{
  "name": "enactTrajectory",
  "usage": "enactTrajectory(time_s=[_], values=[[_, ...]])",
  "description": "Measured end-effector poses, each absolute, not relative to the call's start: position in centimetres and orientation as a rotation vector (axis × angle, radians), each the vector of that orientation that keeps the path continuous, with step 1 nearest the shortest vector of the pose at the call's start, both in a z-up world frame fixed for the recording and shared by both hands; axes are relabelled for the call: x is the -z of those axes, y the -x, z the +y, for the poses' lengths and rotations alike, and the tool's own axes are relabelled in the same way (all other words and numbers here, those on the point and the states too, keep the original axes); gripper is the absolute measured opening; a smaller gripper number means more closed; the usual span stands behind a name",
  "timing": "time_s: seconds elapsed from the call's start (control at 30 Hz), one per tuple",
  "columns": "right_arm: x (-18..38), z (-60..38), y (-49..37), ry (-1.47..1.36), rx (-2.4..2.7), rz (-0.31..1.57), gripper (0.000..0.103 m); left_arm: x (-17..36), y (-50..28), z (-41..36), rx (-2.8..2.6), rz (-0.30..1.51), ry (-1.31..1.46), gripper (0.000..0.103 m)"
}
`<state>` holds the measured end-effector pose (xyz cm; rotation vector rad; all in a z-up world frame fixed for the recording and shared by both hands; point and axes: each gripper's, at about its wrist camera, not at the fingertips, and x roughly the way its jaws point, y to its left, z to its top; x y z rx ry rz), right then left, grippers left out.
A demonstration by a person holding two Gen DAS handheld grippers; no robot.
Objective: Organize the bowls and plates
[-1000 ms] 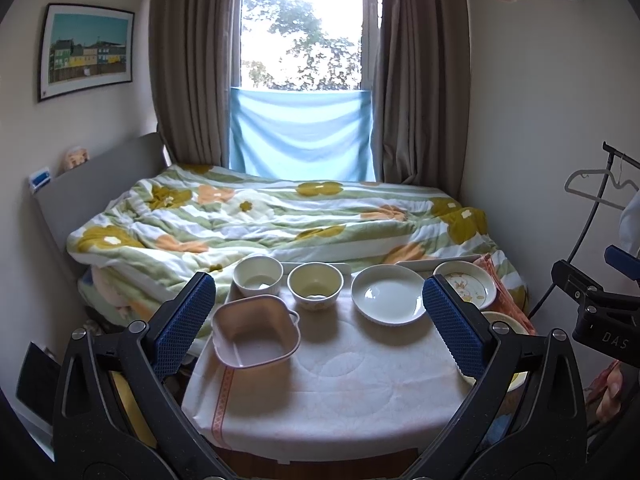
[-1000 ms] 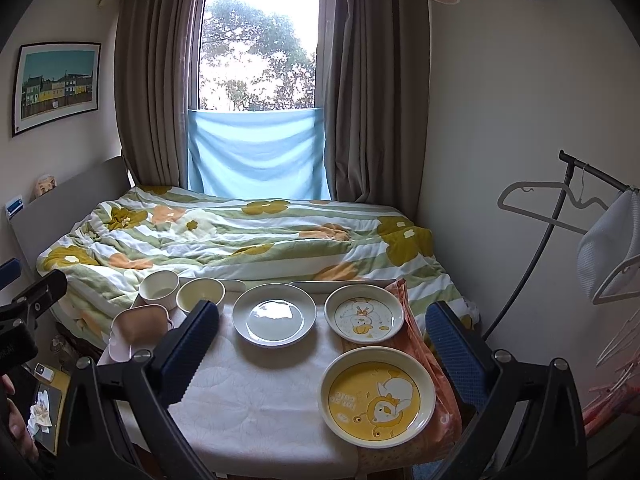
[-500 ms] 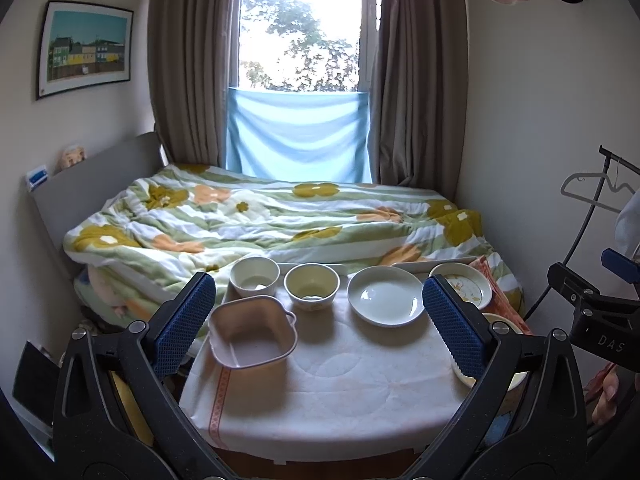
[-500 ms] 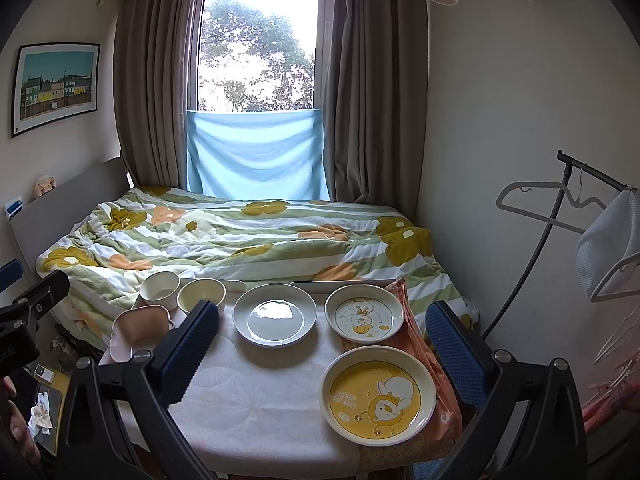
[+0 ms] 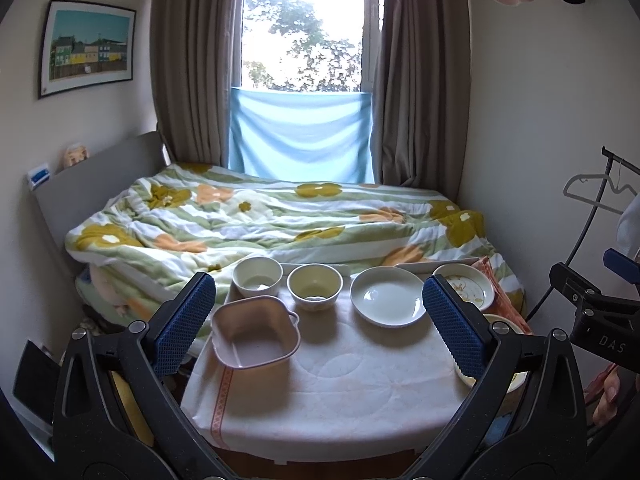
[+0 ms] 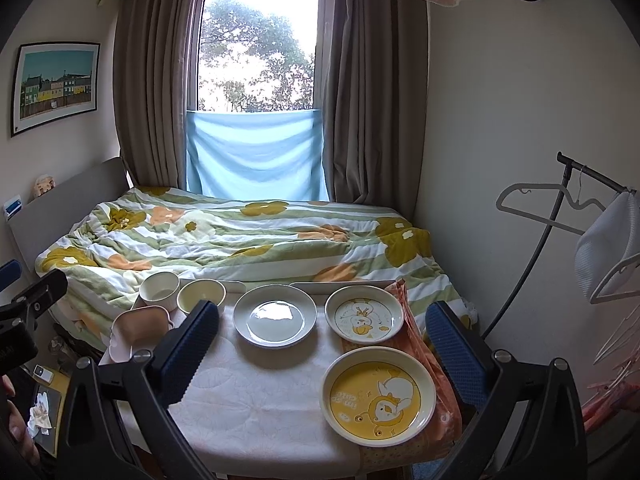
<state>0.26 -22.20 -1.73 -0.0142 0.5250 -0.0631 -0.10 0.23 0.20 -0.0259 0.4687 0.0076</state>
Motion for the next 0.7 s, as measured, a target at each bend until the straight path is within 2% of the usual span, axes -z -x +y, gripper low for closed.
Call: enactTrajectory(time_s=[0.7], values=[[1.44,-21.73,-0.33,0.011,0.063,0.518,0.103,-0.12,0.05,0.47,-0.042,0.462,0.006,0.103]])
